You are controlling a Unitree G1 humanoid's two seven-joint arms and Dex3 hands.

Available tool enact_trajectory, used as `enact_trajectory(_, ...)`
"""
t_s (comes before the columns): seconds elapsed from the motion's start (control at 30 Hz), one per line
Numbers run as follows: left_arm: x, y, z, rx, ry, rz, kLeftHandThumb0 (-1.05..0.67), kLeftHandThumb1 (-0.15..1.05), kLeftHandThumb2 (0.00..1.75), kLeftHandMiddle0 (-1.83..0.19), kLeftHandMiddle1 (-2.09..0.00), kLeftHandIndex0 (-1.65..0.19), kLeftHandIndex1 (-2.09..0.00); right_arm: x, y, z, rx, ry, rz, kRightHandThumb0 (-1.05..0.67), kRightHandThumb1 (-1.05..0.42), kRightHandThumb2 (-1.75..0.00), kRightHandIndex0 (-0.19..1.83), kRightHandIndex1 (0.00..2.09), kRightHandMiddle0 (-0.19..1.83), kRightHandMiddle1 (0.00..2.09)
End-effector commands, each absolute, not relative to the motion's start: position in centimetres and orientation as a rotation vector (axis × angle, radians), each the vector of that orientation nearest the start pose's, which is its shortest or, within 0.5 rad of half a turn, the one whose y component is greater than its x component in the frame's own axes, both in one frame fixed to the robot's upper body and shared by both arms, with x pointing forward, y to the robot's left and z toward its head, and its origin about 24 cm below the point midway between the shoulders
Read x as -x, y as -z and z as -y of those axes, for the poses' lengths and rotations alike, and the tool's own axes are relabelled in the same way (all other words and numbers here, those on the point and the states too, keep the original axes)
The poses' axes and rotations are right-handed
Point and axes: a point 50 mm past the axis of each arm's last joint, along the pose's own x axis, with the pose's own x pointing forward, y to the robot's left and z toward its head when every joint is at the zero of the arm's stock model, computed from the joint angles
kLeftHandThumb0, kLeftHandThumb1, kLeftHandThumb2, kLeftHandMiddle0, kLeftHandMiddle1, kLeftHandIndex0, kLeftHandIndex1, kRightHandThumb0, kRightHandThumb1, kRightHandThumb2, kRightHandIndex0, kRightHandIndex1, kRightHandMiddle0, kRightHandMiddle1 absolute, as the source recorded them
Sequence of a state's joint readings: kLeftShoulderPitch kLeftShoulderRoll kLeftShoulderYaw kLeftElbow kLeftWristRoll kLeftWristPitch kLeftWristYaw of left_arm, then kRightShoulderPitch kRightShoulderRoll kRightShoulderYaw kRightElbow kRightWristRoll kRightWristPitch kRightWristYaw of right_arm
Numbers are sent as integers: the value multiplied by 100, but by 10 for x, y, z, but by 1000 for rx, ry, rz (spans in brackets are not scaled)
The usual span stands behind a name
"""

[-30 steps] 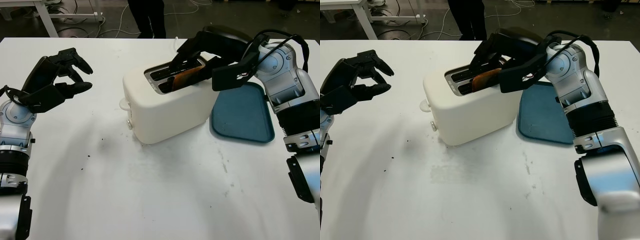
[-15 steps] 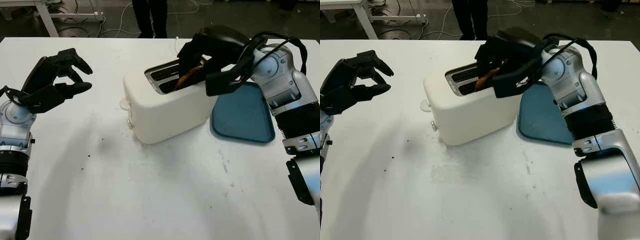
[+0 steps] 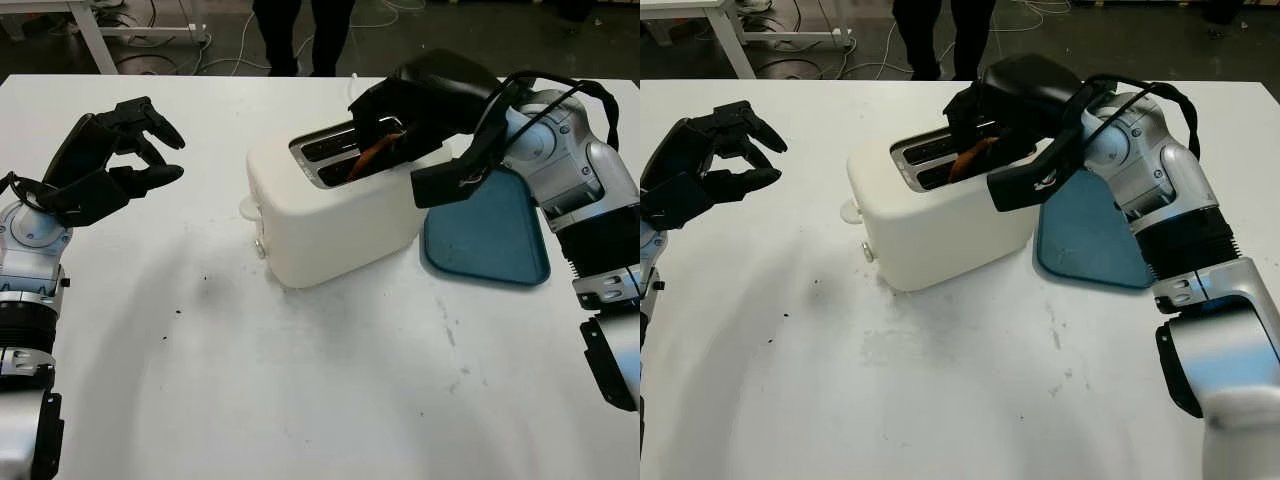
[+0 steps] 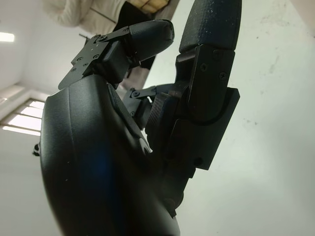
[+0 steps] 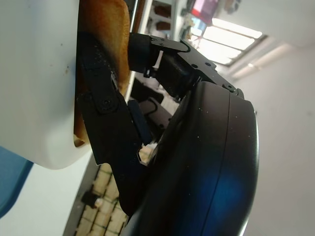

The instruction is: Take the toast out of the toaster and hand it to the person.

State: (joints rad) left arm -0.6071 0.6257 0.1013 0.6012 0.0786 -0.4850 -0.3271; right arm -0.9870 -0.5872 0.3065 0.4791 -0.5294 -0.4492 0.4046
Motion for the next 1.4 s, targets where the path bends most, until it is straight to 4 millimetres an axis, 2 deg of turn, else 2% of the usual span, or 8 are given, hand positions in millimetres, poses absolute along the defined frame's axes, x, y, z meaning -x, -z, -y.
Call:
enact_trajectory(0.0, -338, -177, -268, -710, 167, 415, -105, 92, 24, -62, -135, -44, -134, -366, -256, 134, 1385, -520, 649, -37, -92, -14, 109, 174, 84, 174)
enact_trajectory(0.3, -338, -177, -268, -708, 168, 414, -105, 92, 24, -62, -135, -45, -134, -378, -290, 152, 1193, -387, 708, -30, -92, -14, 108, 175, 86, 175)
enact_trajectory(0.5, -338, -177, -268, -702, 170, 412, -105, 92, 23, -62, -134, -45, -133, -385, -301, 165, 1052, -326, 725, -25, -92, -16, 110, 175, 87, 175)
enact_trajectory(0.73, -339, -177, -267, -697, 165, 414, -105, 92, 22, -63, -134, -46, -133, -394, -313, 181, 882, -203, 694, -27, -92, -17, 111, 175, 89, 175)
enact_trajectory(1.0, -339, -178, -267, -710, 170, 416, -105, 92, 23, -62, -135, -45, -134, -404, -309, 200, 605, -134, 573, -22, -92, -23, 116, 175, 98, 175)
enact_trajectory(1.17, -339, -177, -267, -708, 168, 411, -105, 92, 23, -63, -135, -45, -135, -409, -301, 214, 430, -55, 499, -24, -92, -29, 113, 175, 89, 175)
enact_trajectory(1.37, -339, -177, -268, -712, 169, 410, -105, 92, 23, -63, -134, -45, -134, -414, -290, 223, 249, 49, 440, -23, -92, -31, 114, 175, 89, 175)
